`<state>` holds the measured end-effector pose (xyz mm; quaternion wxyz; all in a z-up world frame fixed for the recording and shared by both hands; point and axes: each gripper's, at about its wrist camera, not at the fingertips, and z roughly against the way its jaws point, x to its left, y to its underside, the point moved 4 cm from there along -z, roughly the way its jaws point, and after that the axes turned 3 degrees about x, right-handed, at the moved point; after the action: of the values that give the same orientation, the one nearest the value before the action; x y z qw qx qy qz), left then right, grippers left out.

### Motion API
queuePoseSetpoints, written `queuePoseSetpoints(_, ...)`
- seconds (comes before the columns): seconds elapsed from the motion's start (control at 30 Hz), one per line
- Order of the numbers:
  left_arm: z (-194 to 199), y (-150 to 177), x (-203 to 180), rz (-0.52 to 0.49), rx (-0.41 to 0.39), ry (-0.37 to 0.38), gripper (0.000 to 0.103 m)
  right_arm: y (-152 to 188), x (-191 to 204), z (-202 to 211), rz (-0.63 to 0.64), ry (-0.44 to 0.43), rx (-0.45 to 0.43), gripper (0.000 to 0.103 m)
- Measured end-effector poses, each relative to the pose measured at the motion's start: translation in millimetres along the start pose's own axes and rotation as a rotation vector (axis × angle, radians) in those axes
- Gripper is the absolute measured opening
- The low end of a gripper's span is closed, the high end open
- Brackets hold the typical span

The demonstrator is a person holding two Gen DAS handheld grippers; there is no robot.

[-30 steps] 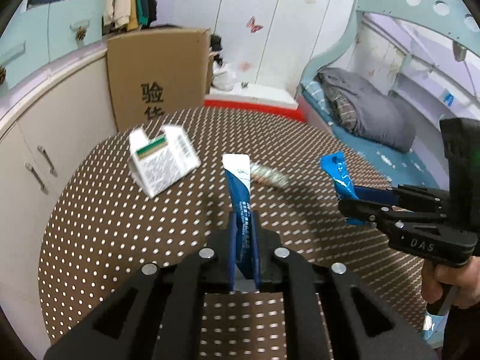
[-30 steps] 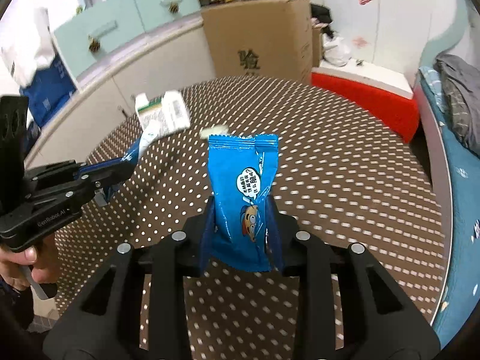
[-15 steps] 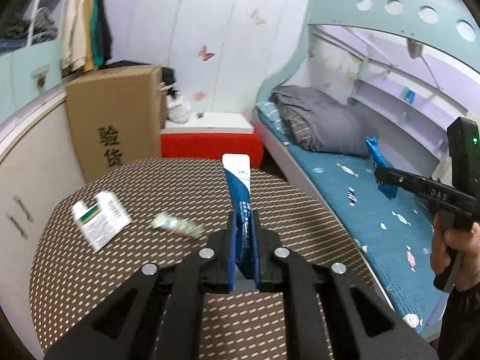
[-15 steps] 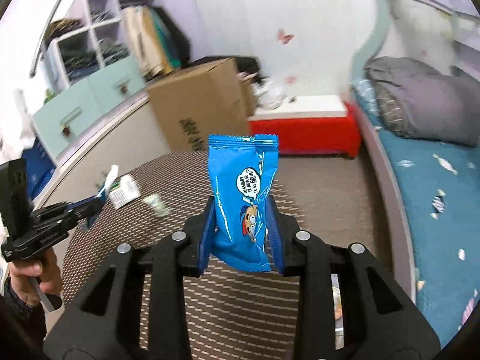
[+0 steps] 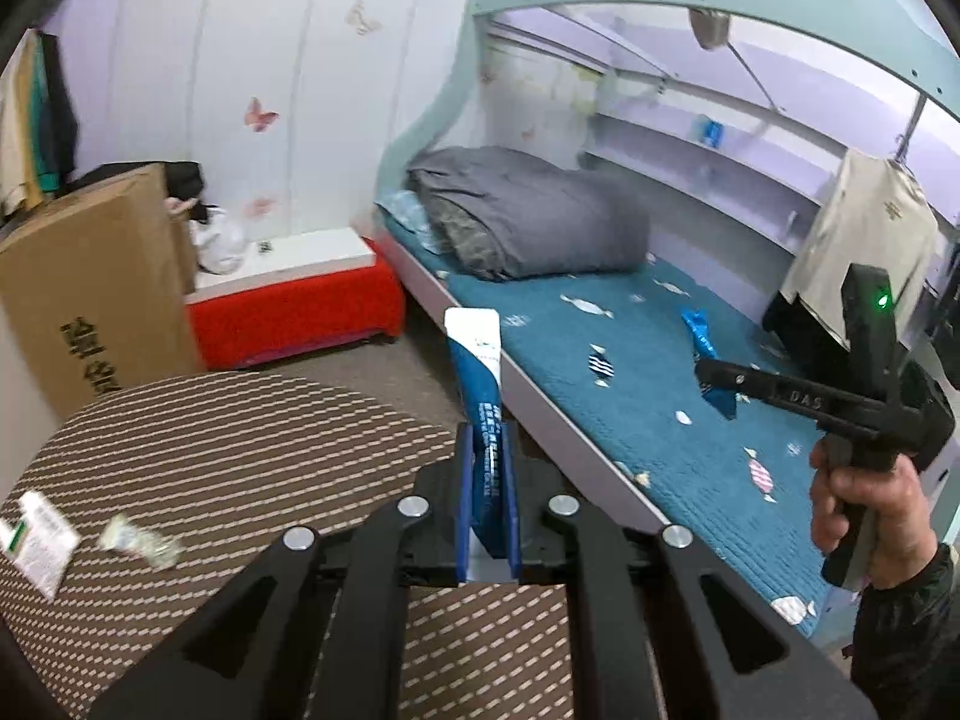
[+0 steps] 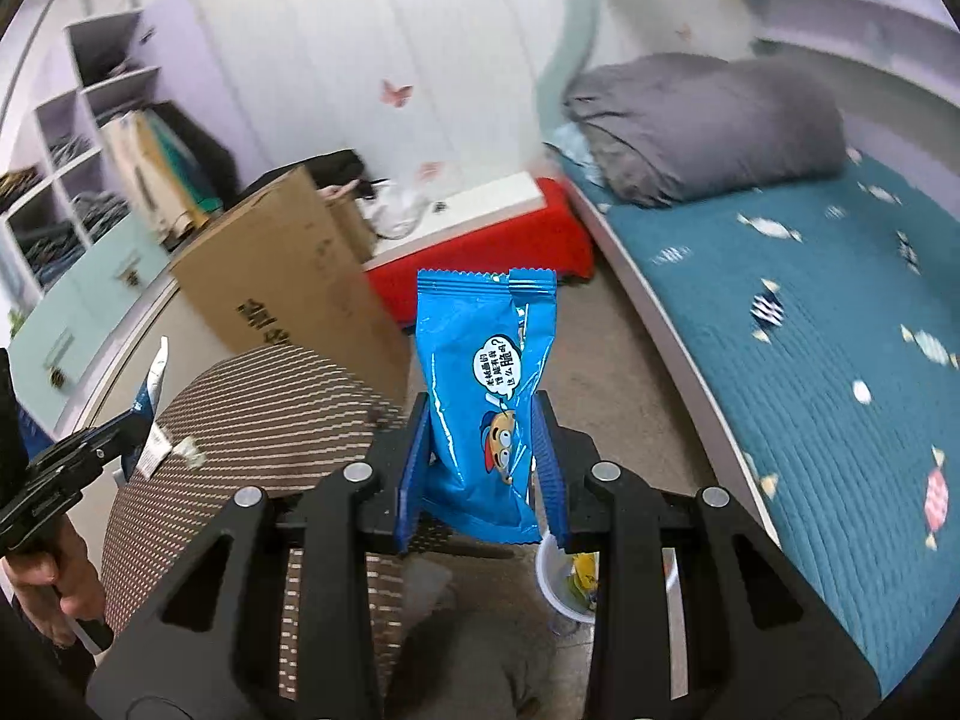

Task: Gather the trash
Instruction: 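Carry the snack bag and toothpaste tube to the wastebasket and release both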

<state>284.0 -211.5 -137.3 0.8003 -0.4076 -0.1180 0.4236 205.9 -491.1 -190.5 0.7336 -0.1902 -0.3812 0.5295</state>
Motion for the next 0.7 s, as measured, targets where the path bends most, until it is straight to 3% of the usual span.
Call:
queuePoseSetpoints(0.3,-78.7,-9.7,-57.2,-0.057,0.122,0.084,0.009,15.9,-62.8,-32.4,-0.142,0.039,0.065,0.032)
queuePoseSetpoints(0.7,-189.0,13.1,-99.0,-0.114,0.362,0.108,0.009,50.6,-113.0,-93.3,-0.269,0.037,0.184,0.033)
